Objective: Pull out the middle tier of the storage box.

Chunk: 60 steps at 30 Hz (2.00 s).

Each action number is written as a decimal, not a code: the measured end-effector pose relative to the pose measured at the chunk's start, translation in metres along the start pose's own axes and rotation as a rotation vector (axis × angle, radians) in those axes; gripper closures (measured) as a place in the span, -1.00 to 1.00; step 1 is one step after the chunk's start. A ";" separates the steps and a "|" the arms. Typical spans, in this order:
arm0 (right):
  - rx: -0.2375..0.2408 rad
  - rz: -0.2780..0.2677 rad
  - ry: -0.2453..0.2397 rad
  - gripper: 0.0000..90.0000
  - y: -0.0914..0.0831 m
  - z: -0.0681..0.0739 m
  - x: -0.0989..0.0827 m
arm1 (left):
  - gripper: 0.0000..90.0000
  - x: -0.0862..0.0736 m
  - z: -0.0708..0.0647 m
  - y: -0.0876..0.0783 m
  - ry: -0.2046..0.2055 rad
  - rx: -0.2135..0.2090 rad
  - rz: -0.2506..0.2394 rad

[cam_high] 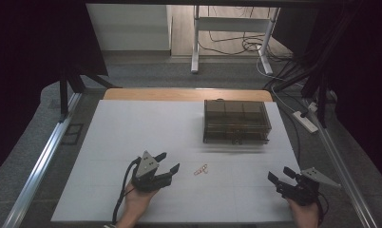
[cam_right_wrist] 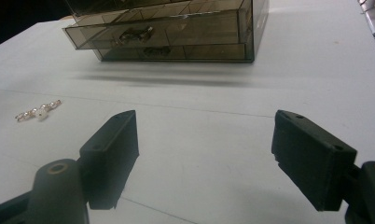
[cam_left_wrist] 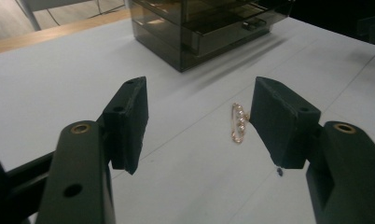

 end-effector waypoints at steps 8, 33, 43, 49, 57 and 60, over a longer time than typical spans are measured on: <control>0.005 0.003 0.002 -0.49 0.000 0.001 0.000 | -0.19 0.006 -0.012 0.019 0.007 -0.025 0.008; 0.058 0.079 -0.076 -0.31 0.010 0.003 0.009 | -0.06 0.025 -0.021 0.072 -0.004 -0.011 0.090; 0.062 0.135 -0.153 -0.01 0.025 -0.005 0.022 | 0.07 0.030 -0.019 0.088 -0.002 0.006 0.155; 0.059 0.156 -0.190 0.20 0.034 -0.014 0.036 | 0.17 0.036 -0.022 0.098 0.017 0.021 0.175; 0.052 0.176 -0.228 0.31 0.046 -0.023 0.053 | 0.24 0.044 -0.024 0.111 0.031 0.044 0.204; 0.043 0.192 -0.234 0.32 0.052 -0.028 0.057 | 0.26 0.045 -0.024 0.116 0.032 0.049 0.218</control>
Point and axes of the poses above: each handheld gripper's, and its own axes: y roughly forward along the jaws, x roughly out of its top, z roughly to its left, the point moved 6 cm from there along y, roughly forward along the jaws, and after that the axes turned 10 degrees about -y, right-handed, at the moved point
